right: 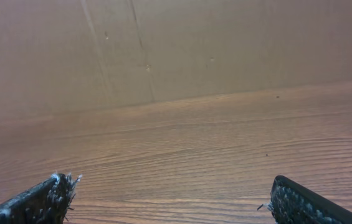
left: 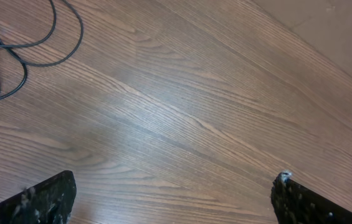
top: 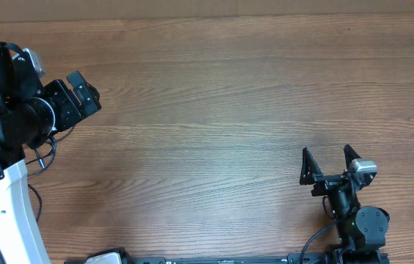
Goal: Untangle cables
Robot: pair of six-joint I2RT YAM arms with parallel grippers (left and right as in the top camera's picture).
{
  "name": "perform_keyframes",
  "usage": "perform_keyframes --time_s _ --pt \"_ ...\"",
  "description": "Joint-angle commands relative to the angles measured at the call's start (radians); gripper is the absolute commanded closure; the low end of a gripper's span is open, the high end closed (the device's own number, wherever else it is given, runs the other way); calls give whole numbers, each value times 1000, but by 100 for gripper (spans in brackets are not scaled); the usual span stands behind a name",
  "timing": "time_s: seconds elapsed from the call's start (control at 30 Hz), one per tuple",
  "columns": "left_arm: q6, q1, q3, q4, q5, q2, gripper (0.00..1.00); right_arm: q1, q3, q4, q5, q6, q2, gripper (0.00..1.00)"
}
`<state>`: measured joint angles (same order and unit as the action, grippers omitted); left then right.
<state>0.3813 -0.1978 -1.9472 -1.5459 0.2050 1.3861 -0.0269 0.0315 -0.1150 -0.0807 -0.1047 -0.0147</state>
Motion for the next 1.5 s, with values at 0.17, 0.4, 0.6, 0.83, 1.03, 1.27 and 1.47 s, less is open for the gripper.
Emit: perform_keyframes --time_s 0.17,0.4,0.6,0.83,1.03,1.27,1.47 --pt "-37 56 25 81 -136 -95 0 -5 -9 8 -2 -2 12 0" --pt "-185 174 309 514 -41 -306 1 -5 -9 8 -2 -2 12 0" --pt "-203 192 712 859 42 -520 0 -5 -9 8 -2 -2 12 0" --pt "-205 214 1165 1210 59 -757 0 -5 -9 8 -2 -2 12 0" --pt "-286 245 1476 1405 54 -970 0 -5 -9 8 -2 -2 12 0" --pt "-354 247 1718 1469 41 -1194 0 -5 -9 8 -2 -2 12 0" --pt "-359 247 1838 1468 -25 -1309 0 -5 -9 8 -2 -2 12 0"
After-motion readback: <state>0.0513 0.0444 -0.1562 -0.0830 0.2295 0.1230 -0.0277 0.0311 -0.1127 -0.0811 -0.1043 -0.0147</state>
